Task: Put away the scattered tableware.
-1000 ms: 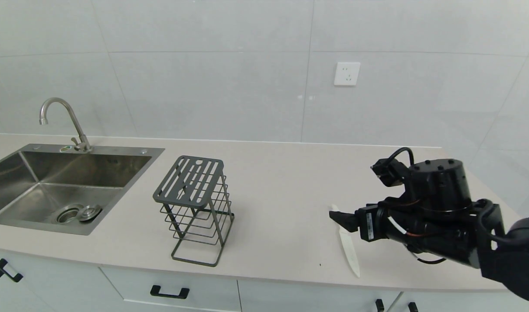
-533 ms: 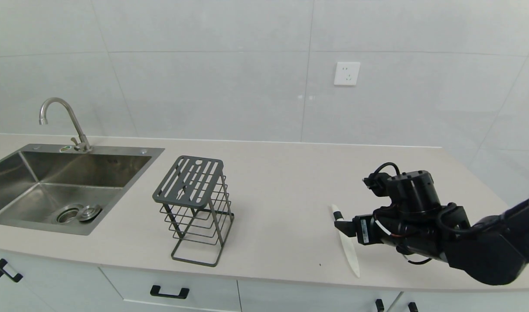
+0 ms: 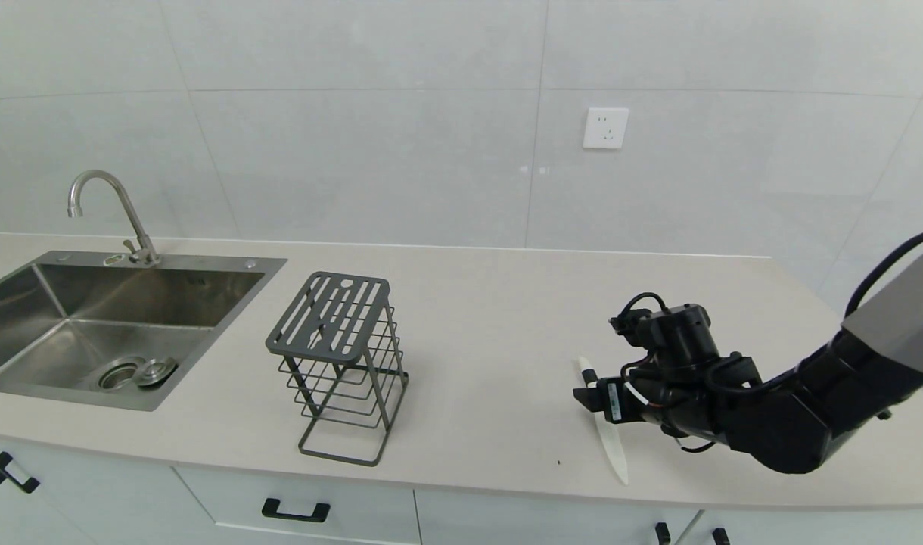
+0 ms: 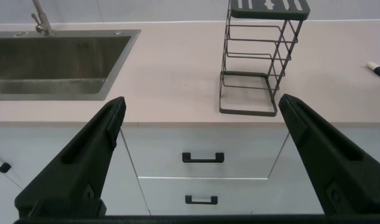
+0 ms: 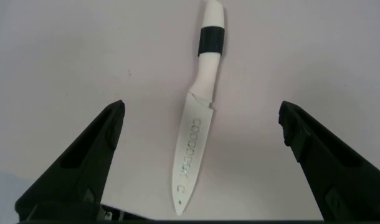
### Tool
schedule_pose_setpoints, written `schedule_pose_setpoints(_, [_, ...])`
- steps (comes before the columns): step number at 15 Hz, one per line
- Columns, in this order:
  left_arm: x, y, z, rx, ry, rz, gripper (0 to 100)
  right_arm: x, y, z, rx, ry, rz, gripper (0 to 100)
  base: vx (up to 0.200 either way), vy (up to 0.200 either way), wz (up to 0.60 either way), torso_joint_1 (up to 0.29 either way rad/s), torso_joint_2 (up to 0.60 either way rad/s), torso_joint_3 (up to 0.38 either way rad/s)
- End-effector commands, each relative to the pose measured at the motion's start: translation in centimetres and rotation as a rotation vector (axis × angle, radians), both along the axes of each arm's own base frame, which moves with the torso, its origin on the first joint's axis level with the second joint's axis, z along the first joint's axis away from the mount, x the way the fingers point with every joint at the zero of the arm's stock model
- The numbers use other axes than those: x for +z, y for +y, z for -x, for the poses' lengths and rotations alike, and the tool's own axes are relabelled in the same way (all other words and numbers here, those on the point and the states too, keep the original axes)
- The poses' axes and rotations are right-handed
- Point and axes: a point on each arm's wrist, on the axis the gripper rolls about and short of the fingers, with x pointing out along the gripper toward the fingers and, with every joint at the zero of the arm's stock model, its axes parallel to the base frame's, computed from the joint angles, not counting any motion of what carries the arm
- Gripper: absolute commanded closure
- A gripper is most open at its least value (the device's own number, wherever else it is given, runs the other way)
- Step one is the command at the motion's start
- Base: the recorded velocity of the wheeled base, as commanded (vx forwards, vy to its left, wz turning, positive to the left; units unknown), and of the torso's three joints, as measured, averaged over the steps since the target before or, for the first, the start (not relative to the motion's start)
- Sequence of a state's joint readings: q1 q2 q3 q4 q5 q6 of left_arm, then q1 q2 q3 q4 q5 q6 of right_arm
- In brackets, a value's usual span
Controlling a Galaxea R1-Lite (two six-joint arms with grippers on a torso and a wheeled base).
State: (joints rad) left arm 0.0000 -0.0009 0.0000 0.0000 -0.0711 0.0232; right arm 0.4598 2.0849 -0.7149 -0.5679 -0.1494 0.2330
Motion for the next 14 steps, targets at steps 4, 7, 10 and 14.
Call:
schedule_pose_setpoints(4, [0.0, 0.0, 0.0, 0.001, 0.001, 0.0, 0, -2.8, 0.6, -0.4, -0.003, 0.058, 0.049, 0, 0.0, 0.0, 0.0, 0.0, 0.0, 0.0])
schedule_pose_setpoints(7, [0.0, 0.0, 0.0, 0.001, 0.001, 0.0, 0, -3.1, 0.5, -0.9, -0.042, 0.044, 0.084, 0, 0.0, 0.0, 0.0, 0.0, 0.0, 0.0])
schedule_pose_setpoints(10, [0.0, 0.0, 0.0, 0.001, 0.001, 0.0, 0, -3.0, 1.1, -1.1, -0.03, 0.032, 0.08, 0, 0.0, 0.0, 0.0, 0.0, 0.0, 0.0])
schedule_pose_setpoints(14, [0.0, 0.0, 0.0, 0.001, 0.001, 0.0, 0, -3.3, 2.1, -1.3, -0.011, 0.024, 0.077, 0, 0.0, 0.0, 0.0, 0.0, 0.0, 0.0])
